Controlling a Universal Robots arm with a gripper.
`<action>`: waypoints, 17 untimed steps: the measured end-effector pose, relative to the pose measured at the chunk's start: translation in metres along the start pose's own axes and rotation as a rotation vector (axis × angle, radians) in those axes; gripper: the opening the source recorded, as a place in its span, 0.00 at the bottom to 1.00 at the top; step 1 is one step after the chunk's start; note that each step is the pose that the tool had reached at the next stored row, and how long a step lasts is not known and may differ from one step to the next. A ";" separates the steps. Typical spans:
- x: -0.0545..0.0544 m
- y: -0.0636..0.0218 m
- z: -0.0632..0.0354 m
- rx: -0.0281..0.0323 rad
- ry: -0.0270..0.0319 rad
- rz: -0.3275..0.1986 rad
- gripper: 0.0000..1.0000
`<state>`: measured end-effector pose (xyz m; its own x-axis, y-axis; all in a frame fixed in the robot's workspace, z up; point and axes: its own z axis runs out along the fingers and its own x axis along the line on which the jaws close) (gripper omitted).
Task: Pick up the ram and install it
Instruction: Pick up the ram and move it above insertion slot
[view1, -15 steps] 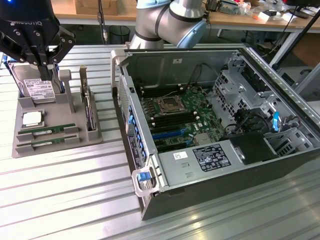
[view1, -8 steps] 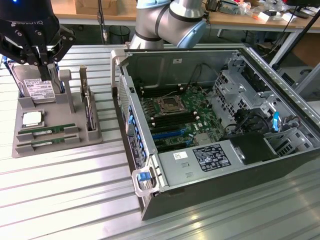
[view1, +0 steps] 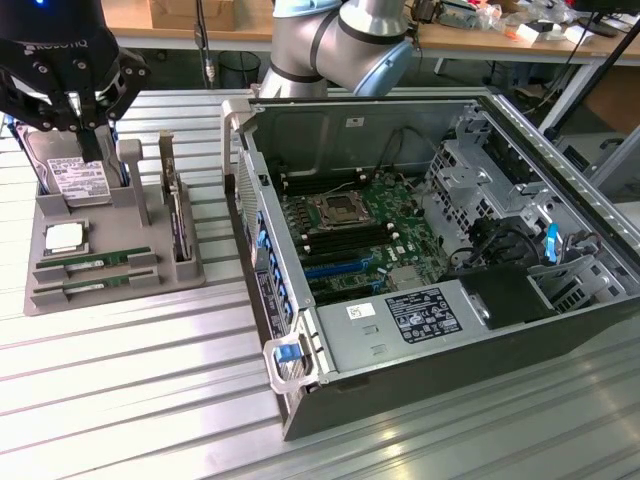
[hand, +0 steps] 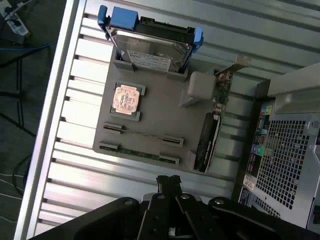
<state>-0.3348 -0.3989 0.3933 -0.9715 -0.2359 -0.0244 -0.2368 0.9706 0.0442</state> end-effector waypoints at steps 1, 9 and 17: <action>0.000 0.0000 0.0000 -0.0005 0.0012 -0.027 0.10; 0.000 0.0000 0.0000 -0.0027 0.0062 -0.137 0.10; 0.000 0.0000 0.0000 -0.0047 0.0104 -0.230 0.10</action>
<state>-0.3348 -0.3989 0.3933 -0.8918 -0.4517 -0.0241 -0.4524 0.8908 0.0434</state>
